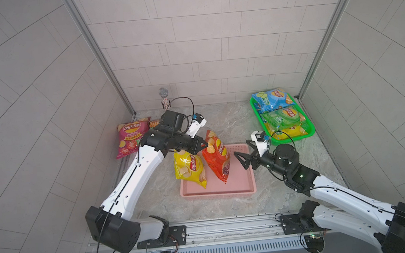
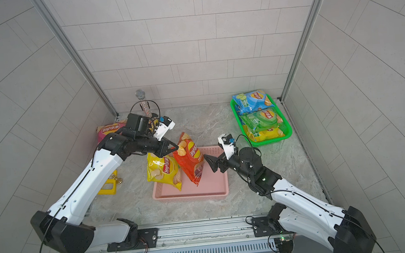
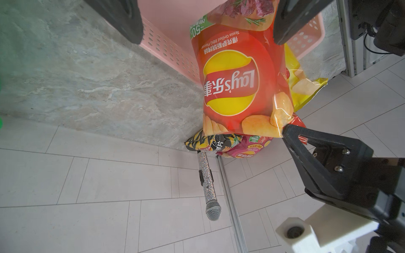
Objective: Put the potato chips into the basket
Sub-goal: Place the potato chip in the basket.
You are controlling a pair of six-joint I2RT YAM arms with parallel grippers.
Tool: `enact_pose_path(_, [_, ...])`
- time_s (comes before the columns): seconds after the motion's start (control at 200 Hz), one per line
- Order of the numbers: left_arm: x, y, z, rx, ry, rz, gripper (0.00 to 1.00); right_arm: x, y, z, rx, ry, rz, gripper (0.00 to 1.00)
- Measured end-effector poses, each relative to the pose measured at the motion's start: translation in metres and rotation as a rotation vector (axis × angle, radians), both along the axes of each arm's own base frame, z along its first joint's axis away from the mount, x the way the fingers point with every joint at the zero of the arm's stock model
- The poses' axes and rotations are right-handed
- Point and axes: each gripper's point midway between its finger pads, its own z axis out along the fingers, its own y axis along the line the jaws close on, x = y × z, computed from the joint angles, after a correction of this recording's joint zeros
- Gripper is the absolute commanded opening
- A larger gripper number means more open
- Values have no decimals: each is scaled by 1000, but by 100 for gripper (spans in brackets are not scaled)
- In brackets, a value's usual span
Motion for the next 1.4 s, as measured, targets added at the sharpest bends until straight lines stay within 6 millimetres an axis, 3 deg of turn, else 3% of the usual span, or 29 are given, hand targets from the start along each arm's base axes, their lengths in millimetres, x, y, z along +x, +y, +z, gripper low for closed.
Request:
enact_pose_path(0.145, [-3, 2, -13, 56, -30, -20, 0, 4, 9, -18, -14, 59, 19, 94])
enact_pose_path(0.305, [-2, 10, -41, 133, -21, -6, 0, 6, 23, -48, -59, 145, 45, 98])
enact_pose_path(0.42, [-5, 18, -56, 177, -16, 3, 0, 7, 34, -59, -82, 188, 59, 100])
enact_pose_path(0.65, [-16, 26, -50, 203, -88, -16, 7, 19, 55, -73, -107, 292, 33, 100])
enact_pose_path(0.72, [-19, 28, -51, 208, -97, -22, 15, 22, 57, -79, -117, 318, 11, 100])
enact_pose_path(0.861, [-23, 30, -57, 223, -89, -38, 25, 24, 50, -94, -145, 368, -41, 89])
enact_pose_path(0.936, [-26, 31, -60, 233, -81, -51, 30, 24, 46, -99, -154, 386, -61, 73])
enact_pose_path(1.016, [-28, 32, -62, 242, -77, -65, 33, 24, 44, -101, -162, 400, -74, 71])
enact_pose_path(1.091, [-32, 34, -64, 252, -66, -75, 47, 24, 43, -102, -169, 411, -82, 64])
enact_pose_path(1.136, [-33, 35, -63, 258, -62, -80, 57, 23, 42, -103, -174, 418, -88, 59])
enact_pose_path(1.246, [-32, 39, -46, 277, -85, -68, 78, 23, 40, -105, -194, 435, -96, 58])
enact_pose_path(1.401, [-18, 52, 4, 296, -195, 30, 84, 23, 35, -111, -234, 461, -116, 53])
